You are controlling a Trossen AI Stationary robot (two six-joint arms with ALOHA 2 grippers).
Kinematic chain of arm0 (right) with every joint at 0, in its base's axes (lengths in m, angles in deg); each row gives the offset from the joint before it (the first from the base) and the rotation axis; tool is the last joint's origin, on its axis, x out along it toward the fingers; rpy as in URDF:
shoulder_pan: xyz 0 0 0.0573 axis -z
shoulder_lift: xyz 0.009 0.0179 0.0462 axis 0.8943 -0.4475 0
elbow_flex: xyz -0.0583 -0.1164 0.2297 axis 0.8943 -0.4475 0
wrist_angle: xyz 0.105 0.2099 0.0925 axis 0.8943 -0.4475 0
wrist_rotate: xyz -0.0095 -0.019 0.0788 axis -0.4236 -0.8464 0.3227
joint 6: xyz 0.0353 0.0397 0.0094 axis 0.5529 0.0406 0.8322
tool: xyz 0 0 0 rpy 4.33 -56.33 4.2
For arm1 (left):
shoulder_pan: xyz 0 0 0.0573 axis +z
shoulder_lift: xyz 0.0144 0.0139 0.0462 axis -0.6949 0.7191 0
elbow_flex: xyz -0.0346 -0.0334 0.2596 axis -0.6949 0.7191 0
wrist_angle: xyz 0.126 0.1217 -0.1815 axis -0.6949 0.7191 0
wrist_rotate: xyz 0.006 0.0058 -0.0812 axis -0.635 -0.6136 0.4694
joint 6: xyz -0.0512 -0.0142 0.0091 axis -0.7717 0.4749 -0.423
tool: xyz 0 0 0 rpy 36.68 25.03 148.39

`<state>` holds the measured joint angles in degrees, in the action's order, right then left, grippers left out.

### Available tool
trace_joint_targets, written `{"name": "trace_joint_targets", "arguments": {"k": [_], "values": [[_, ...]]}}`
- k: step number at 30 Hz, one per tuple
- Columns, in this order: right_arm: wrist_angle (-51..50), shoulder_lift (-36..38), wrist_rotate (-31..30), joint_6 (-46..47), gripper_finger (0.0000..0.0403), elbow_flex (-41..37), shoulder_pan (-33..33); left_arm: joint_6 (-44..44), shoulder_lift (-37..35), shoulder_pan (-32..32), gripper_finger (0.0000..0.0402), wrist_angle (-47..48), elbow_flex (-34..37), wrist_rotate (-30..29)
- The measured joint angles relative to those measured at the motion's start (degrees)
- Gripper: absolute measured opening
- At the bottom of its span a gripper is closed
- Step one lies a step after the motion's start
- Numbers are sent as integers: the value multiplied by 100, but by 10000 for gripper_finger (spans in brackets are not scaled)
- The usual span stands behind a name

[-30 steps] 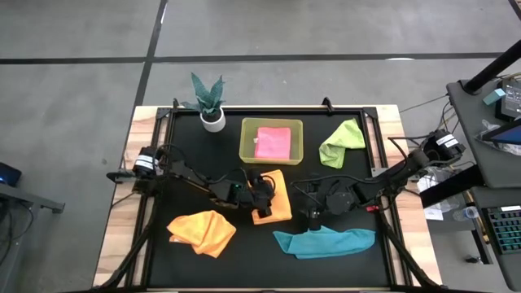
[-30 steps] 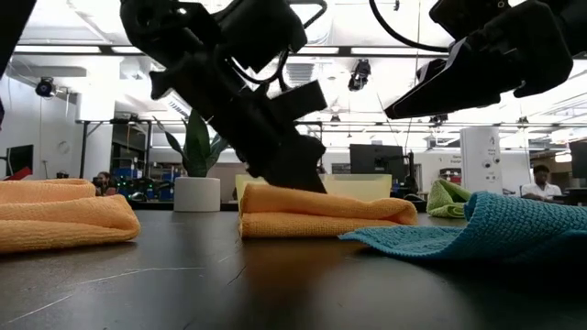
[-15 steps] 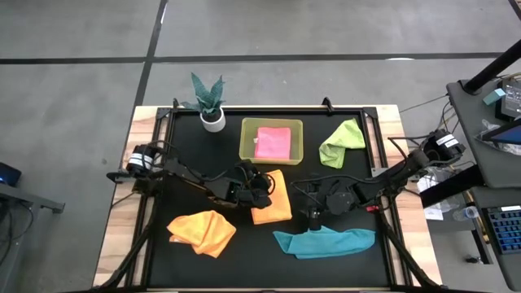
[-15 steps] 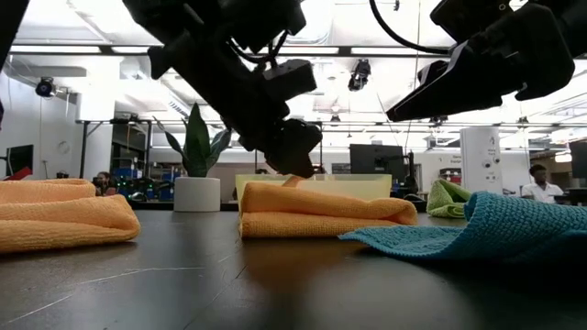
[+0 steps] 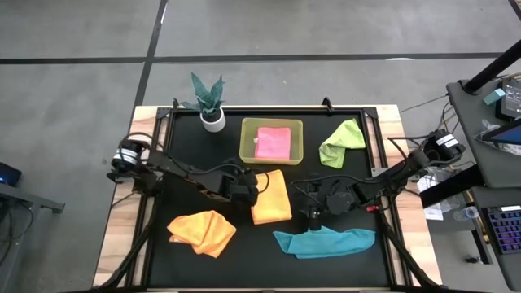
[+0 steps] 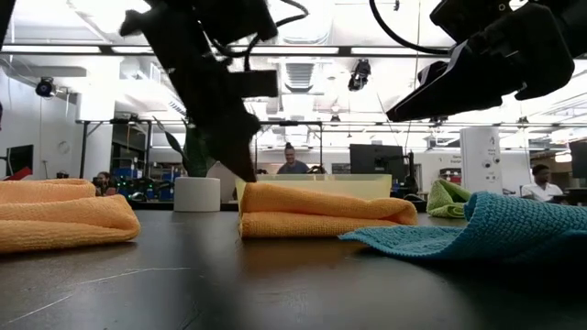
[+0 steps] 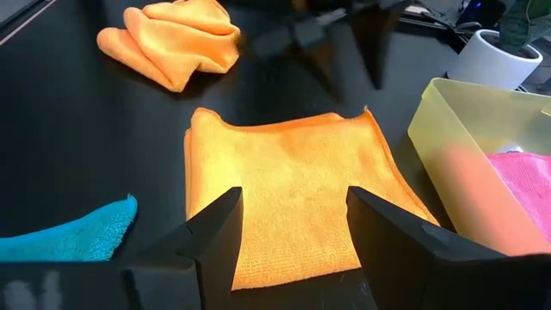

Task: Fold microfiber towels
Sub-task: Fold the top yellow towel on the table

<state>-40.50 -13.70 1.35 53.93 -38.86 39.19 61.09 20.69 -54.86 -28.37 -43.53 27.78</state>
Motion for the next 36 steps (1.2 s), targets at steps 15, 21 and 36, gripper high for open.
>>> {"name": "trace_joint_targets", "arguments": {"k": [15, 21, 36], "values": [[12, 0, 2, 20, 199, -13, 0, -465, -58, 535, 178, -1432, 629, 786], [8, 0, 2, 20, 199, -13, 0, -777, -58, 635, 178, -1470, 707, 804], [8, 0, 2, 20, 199, -19, 0, -350, -189, 624, 10, -1694, 853, 1299]]}}
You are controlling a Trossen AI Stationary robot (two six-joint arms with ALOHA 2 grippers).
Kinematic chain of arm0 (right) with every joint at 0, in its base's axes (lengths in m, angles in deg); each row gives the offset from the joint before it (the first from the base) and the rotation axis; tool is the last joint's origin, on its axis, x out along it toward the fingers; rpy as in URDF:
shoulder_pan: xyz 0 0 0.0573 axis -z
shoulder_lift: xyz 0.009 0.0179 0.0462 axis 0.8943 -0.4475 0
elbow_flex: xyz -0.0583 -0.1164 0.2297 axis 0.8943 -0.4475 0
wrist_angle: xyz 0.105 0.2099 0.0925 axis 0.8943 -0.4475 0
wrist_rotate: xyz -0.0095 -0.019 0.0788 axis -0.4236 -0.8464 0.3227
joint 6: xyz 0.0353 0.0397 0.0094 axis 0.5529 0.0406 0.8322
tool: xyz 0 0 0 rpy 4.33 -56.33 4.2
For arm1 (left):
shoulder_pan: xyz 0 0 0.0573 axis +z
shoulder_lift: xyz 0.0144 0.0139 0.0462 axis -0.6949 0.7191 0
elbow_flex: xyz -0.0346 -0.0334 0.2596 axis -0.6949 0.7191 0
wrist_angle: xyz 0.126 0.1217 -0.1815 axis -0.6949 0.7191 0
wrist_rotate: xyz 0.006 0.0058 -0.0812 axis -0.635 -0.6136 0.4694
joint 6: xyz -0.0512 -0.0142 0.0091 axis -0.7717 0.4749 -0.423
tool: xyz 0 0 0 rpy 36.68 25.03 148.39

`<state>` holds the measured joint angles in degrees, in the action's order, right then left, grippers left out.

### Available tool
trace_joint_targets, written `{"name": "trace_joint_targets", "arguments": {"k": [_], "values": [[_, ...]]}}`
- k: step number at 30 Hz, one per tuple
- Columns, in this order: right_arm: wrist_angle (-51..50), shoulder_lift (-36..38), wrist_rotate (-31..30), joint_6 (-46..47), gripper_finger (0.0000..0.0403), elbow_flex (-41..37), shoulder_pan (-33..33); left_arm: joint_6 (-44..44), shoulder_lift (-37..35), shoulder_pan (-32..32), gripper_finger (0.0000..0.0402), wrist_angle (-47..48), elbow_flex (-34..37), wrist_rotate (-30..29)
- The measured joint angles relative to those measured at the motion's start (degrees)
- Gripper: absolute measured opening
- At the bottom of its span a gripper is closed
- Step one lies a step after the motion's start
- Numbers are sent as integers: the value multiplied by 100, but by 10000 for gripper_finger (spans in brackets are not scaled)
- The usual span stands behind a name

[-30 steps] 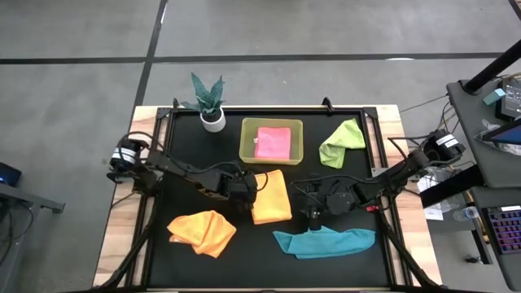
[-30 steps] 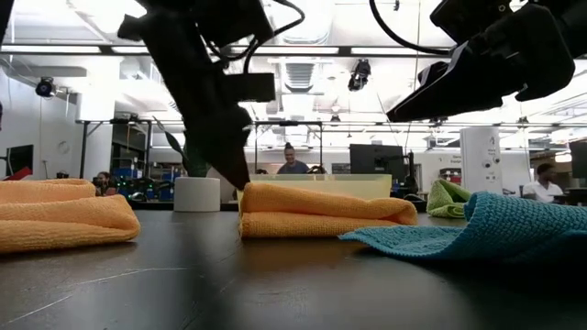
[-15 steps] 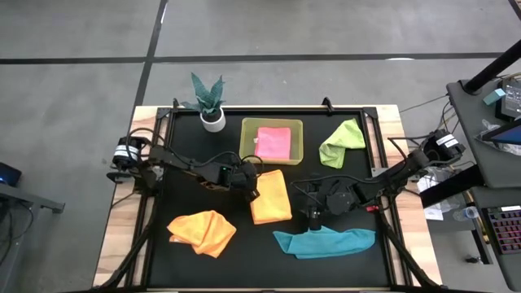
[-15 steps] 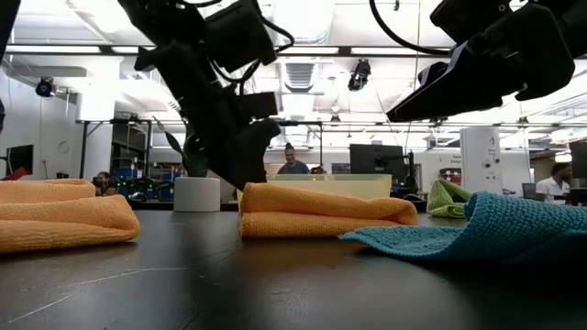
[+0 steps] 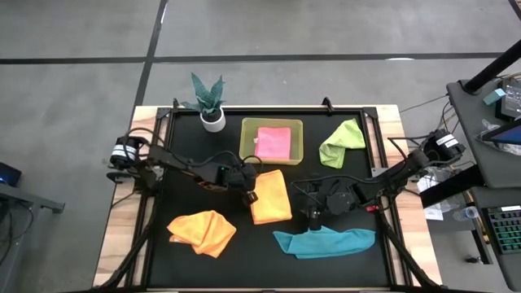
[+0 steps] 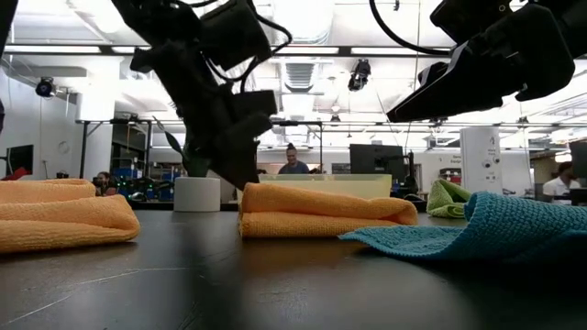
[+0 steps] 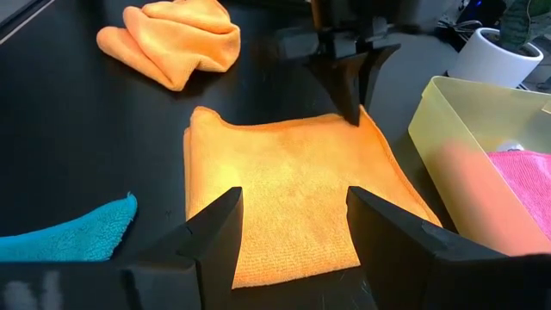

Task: Fold microfiber towels
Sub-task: Fold the top yellow towel on the table

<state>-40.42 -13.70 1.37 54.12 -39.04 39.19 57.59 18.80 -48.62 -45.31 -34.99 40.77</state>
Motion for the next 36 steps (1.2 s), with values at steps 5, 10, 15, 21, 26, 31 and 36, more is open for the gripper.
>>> {"name": "trace_joint_targets", "arguments": {"k": [5, 10, 15, 21, 26, 31, 36], "values": [[-2, 0, 0, 0, 199, -7, 0, 27, -218, 0, 13, 334, -2, 45], [-9, 0, -1, 0, 199, -5, 0, -55, -376, -2, 2, 614, 0, 155], [-7, 0, -2, 0, 199, -20, 0, -120, -321, -2, 2, 612, 12, 510], [-6, 0, -2, 3, 199, -21, 0, -276, -308, -28, 2, 866, 163, 754], [0, 0, -2, 42, 199, -20, 0, -280, -269, -87, 2, 865, 246, 748], [-2, 0, -2, 42, 199, -21, 0, -279, -267, -87, 19, 915, 278, 704], [-2, 0, -2, 44, 199, -21, 0, -280, -271, -85, 74, 1094, 278, 678]]}}
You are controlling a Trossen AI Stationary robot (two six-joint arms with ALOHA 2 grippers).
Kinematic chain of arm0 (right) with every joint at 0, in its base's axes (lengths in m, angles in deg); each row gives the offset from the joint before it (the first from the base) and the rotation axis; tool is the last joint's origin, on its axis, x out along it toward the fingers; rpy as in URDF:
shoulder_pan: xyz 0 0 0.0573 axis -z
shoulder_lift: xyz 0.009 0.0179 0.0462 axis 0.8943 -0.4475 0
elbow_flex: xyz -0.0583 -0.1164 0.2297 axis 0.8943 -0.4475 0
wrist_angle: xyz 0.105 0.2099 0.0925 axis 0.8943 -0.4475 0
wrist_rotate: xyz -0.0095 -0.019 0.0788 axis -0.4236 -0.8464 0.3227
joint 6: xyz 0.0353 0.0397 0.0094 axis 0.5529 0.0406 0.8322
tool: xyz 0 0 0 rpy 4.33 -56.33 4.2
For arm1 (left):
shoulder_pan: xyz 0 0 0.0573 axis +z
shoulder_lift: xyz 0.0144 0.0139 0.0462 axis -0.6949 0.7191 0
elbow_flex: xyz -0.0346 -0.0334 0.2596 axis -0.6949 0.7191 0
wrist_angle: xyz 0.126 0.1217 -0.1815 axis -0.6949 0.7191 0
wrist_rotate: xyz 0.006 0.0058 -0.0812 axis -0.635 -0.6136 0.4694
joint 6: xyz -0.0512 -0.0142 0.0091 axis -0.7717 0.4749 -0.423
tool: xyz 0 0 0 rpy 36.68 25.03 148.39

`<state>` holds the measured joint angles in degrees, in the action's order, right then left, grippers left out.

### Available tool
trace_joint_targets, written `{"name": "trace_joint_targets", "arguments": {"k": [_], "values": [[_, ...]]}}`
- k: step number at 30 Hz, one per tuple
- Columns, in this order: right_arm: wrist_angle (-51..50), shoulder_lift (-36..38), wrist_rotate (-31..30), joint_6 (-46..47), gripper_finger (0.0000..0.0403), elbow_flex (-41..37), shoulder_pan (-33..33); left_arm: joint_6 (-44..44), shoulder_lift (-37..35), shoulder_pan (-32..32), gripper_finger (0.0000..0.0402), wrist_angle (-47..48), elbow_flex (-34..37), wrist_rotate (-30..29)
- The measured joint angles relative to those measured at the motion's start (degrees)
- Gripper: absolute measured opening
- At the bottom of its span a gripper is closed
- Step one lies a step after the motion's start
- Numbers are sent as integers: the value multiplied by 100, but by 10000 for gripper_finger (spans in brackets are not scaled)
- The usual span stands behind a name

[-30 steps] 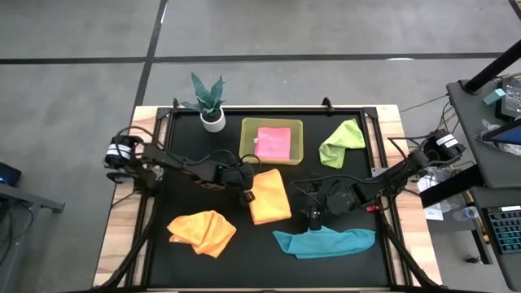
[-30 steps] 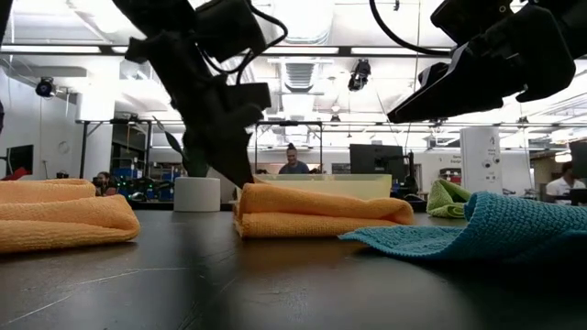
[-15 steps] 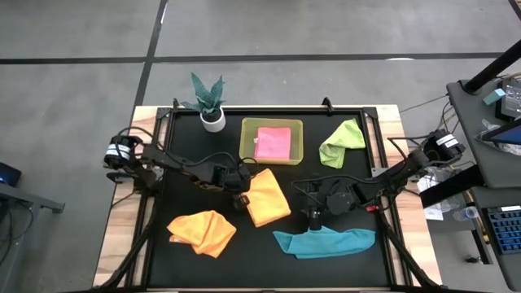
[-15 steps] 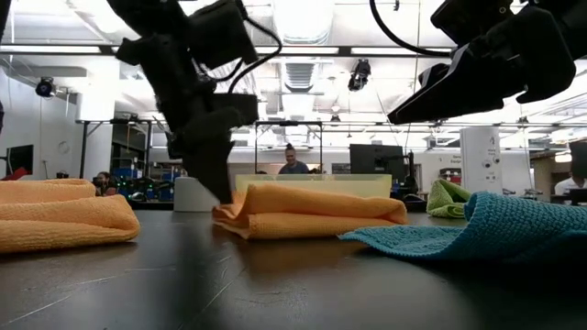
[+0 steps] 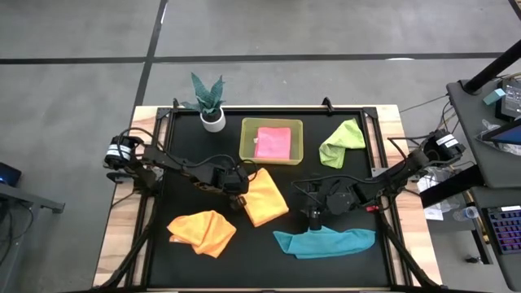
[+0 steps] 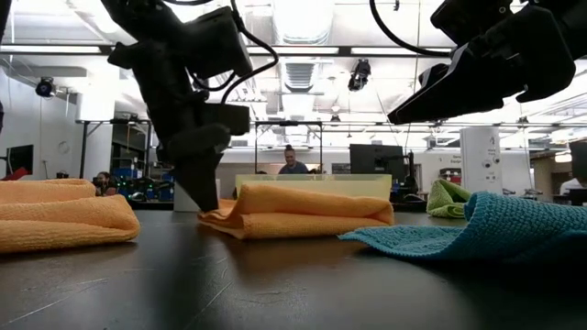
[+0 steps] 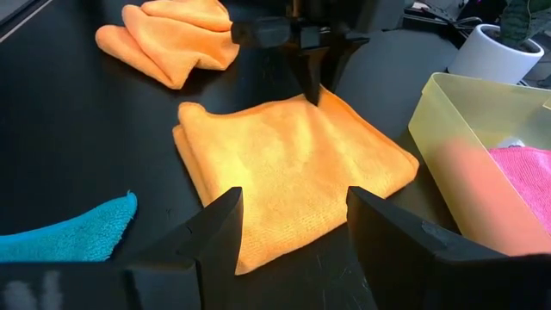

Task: Fold microfiber towels
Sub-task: Fold the top yellow towel on the table

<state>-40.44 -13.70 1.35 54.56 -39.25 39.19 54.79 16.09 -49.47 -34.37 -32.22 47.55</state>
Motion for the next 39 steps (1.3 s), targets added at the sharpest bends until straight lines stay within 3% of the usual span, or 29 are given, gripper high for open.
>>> {"name": "trace_joint_targets", "arguments": {"k": [5, 9, 18, 22, 29, 39], "values": [[-5, -7, 5, 2, 197, 23, 0, 21, -41, 0, 134, 324, 0, 0], [286, -291, 77, -13, 176, 190, 5, 362, -120, 0, 159, 397, 0, 1], [1281, -1726, 453, -485, 64, 1036, 287, 702, -402, 0, 164, 569, -18, 4], [1291, -2370, 1292, -730, 16, 1656, 544, 949, -606, 0, 164, 575, -15, 5], [1292, -3256, 2440, -1128, 9, 2550, 894, 964, -726, -7, 164, 39, 110, 4], [1289, -3911, 2735, -1414, 9, 2964, 1095, 909, -719, 11, 164, -1873, 1073, -572]]}}
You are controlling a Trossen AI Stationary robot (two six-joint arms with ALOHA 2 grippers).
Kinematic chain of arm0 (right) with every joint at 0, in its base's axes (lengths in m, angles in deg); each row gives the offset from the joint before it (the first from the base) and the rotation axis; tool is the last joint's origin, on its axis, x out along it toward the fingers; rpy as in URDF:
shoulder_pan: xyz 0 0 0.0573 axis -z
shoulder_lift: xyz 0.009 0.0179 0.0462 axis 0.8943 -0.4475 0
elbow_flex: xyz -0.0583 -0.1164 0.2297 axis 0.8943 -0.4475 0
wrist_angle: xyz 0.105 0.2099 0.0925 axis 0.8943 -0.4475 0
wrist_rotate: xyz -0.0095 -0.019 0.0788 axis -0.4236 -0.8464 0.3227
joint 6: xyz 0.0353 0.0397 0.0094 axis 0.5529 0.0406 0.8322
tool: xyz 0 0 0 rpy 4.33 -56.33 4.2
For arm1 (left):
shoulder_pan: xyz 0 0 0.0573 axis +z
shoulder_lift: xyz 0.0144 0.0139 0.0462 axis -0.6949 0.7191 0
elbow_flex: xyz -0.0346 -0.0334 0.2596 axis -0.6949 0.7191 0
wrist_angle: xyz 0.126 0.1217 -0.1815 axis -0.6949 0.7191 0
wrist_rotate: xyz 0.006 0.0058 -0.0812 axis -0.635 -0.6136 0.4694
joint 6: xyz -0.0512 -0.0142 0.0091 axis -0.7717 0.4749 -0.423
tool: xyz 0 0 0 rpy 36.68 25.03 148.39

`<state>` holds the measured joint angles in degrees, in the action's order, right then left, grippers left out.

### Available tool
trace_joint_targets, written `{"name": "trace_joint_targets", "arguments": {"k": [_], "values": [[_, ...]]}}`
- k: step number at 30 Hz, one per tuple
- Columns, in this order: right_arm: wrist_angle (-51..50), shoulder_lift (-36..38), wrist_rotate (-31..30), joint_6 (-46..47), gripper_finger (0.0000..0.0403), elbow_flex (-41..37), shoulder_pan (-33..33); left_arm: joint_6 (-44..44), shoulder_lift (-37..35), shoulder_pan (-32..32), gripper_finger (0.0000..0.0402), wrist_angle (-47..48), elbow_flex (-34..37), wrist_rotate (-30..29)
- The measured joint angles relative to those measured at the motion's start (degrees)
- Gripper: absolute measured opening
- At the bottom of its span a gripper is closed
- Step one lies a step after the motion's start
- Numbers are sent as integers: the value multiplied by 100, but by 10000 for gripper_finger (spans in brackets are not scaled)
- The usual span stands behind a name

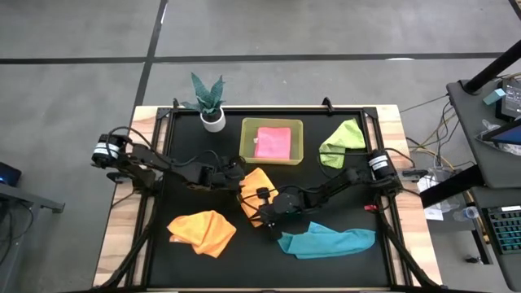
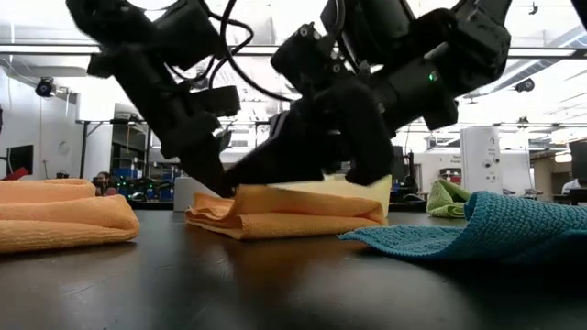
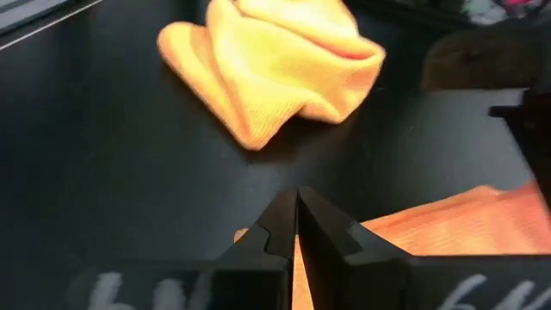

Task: Fold microfiber towels
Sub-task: Fold the top yellow towel on the table

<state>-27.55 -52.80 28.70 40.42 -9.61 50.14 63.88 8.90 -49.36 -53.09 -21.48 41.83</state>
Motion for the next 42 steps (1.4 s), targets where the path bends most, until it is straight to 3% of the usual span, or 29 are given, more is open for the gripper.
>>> {"name": "trace_joint_targets", "arguments": {"k": [13, 25, 33, 42], "values": [[83, -222, 636, 207, 8, -48, 48, -573, 84, 14, 164, -963, 790, -383], [368, -548, 745, 531, 8, -35, 57, -585, 341, 20, 164, -1144, 743, -455], [-1, -76, 740, 453, 8, -61, 55, -292, -105, 20, 164, -1003, 780, -410], [-1086, 923, 725, 42, 8, -199, 56, -102, -541, 20, 164, -1031, 778, -436]]}}
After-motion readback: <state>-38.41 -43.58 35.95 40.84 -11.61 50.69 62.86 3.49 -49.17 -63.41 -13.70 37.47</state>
